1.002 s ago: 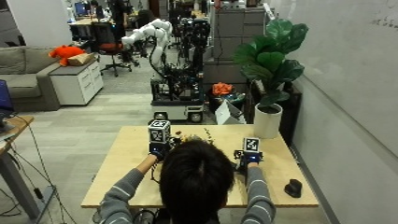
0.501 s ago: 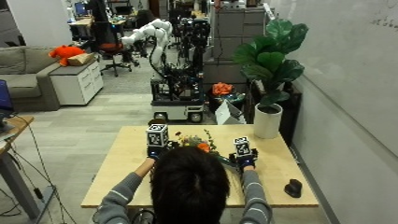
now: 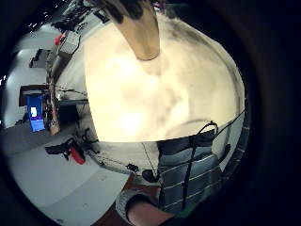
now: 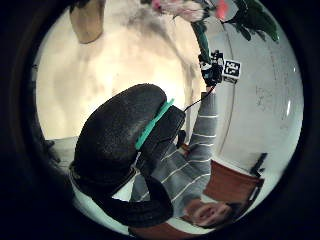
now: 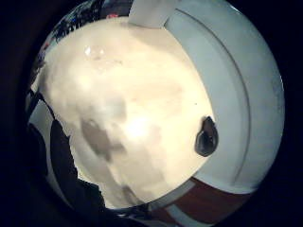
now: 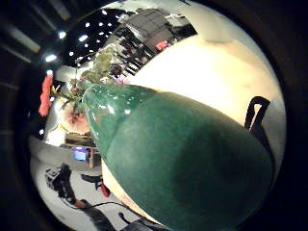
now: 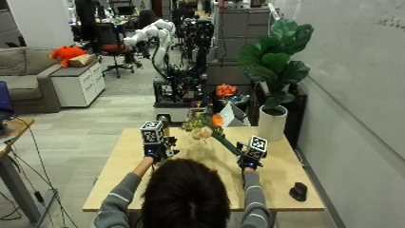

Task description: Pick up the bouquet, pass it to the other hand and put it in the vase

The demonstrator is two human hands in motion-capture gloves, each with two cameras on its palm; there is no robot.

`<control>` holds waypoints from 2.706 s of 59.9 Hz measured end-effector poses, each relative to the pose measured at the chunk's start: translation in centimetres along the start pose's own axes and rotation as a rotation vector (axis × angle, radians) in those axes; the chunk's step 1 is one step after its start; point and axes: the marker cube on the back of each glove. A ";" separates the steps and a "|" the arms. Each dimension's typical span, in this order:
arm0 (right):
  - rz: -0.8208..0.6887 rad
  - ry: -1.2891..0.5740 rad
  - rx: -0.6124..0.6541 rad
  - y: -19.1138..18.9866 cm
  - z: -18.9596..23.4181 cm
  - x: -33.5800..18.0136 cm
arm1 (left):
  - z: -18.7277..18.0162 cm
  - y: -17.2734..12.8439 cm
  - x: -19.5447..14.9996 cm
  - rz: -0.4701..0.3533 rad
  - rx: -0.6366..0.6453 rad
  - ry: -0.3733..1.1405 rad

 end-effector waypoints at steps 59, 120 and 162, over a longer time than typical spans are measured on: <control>-0.048 -1.130 -0.185 7.0 -8.4 -22.3 | -9.7 -12.0 17.8 0.070 0.379 1.424; -0.236 -0.979 -0.216 3.4 -7.8 -18.1 | -23.9 -12.1 4.4 -0.288 1.010 0.951; -0.300 -1.040 -0.374 3.2 -3.4 -18.7 | -26.6 -19.2 -3.2 -0.348 1.050 1.021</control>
